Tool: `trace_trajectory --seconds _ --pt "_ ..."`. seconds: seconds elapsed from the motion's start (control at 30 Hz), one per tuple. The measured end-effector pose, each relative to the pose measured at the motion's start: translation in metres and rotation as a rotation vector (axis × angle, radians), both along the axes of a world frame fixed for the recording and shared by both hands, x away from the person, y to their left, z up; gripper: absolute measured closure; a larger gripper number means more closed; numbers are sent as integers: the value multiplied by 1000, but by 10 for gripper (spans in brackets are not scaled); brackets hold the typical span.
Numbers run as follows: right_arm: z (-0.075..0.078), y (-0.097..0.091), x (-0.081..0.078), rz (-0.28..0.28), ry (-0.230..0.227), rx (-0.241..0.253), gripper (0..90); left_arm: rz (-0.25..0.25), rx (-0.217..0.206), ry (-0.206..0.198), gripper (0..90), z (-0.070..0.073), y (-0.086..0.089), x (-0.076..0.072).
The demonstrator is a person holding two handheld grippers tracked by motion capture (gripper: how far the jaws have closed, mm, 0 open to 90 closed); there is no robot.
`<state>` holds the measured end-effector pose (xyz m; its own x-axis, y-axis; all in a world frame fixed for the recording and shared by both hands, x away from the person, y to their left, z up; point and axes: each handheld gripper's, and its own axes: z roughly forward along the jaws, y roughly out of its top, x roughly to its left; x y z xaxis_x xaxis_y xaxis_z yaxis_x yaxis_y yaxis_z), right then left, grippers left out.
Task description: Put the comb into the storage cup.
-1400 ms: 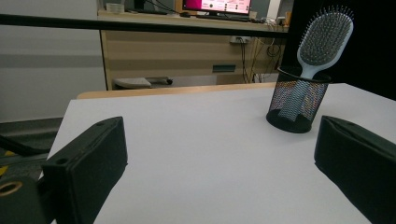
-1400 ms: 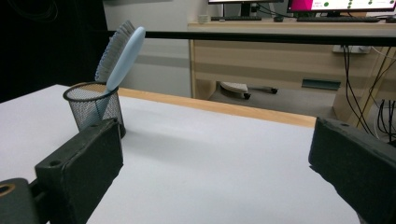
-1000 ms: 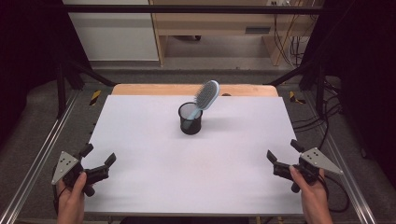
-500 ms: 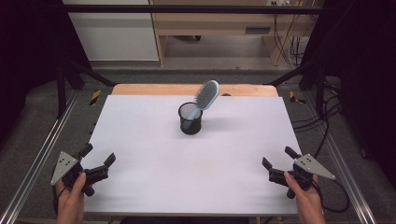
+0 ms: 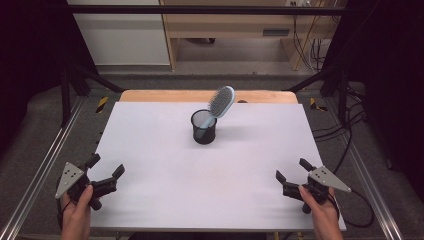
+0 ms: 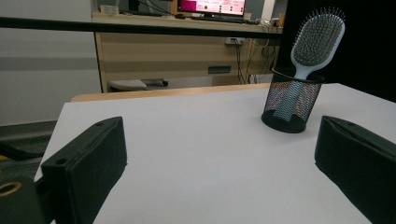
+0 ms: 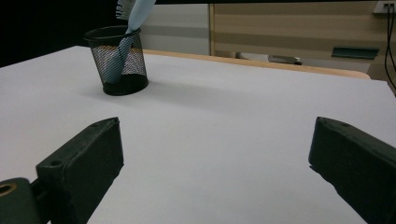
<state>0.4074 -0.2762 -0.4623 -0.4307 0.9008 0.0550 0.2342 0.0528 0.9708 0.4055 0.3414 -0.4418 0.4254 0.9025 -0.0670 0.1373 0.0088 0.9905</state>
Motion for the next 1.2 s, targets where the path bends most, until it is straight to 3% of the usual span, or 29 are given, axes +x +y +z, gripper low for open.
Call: trace_trajectory --seconds 0.4,1.2 --pt "-2 6 4 27 26 10 33 -3 2 -3 25 0 -1 0" --pt "-1 28 18 74 -12 -29 36 -15 29 -8 25 0 -5 0"
